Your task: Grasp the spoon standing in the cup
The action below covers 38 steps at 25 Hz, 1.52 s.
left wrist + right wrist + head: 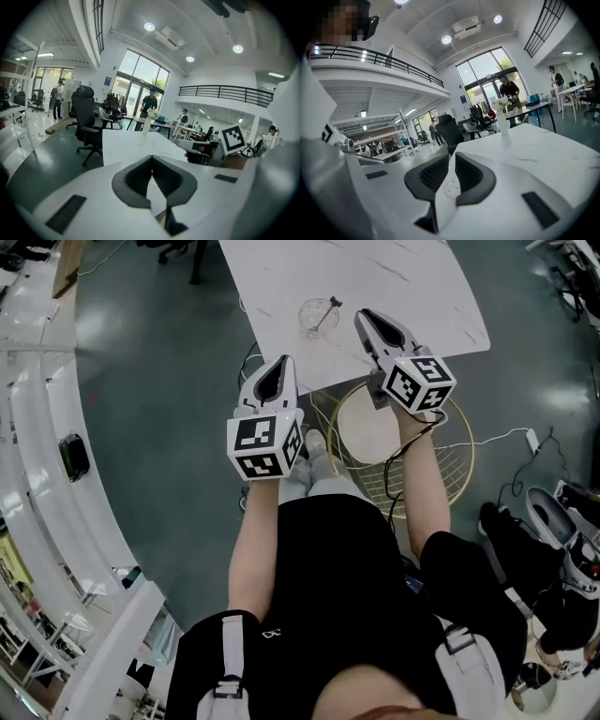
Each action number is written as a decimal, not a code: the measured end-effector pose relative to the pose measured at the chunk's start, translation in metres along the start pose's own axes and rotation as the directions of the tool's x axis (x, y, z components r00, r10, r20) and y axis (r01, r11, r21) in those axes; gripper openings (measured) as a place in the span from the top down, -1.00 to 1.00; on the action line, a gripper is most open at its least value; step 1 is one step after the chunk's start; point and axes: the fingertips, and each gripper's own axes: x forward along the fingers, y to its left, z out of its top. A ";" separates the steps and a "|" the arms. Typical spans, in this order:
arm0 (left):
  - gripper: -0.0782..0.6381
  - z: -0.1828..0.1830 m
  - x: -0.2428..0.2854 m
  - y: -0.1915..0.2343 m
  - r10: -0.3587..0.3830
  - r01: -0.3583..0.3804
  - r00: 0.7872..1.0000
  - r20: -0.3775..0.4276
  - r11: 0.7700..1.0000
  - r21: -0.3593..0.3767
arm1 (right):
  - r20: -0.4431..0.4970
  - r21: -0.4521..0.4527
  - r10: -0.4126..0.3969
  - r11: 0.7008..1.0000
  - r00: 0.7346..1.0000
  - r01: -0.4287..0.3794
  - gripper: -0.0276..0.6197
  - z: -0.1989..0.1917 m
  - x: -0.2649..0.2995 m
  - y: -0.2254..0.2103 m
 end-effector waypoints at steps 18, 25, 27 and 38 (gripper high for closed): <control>0.74 0.006 -0.016 0.050 0.094 -0.094 0.995 -0.016 0.995 -0.037 | -0.324 -0.056 -0.027 0.998 0.946 0.010 0.49 -0.086 0.092 -0.052; 0.74 0.009 -0.010 0.042 0.084 -0.085 0.996 -0.019 0.996 -0.012 | -0.311 0.049 0.022 0.999 0.950 -0.008 0.64 -0.097 0.097 -0.058; 0.74 0.010 -0.013 0.045 0.088 -0.088 0.996 -0.021 0.996 -0.008 | -0.303 0.047 0.029 0.999 0.953 -0.016 0.72 -0.095 0.099 -0.053; 0.74 0.023 0.002 0.033 0.037 -0.037 0.999 0.004 0.999 0.021 | -0.142 0.102 -0.004 0.995 0.990 0.019 0.76 -0.041 0.087 -0.055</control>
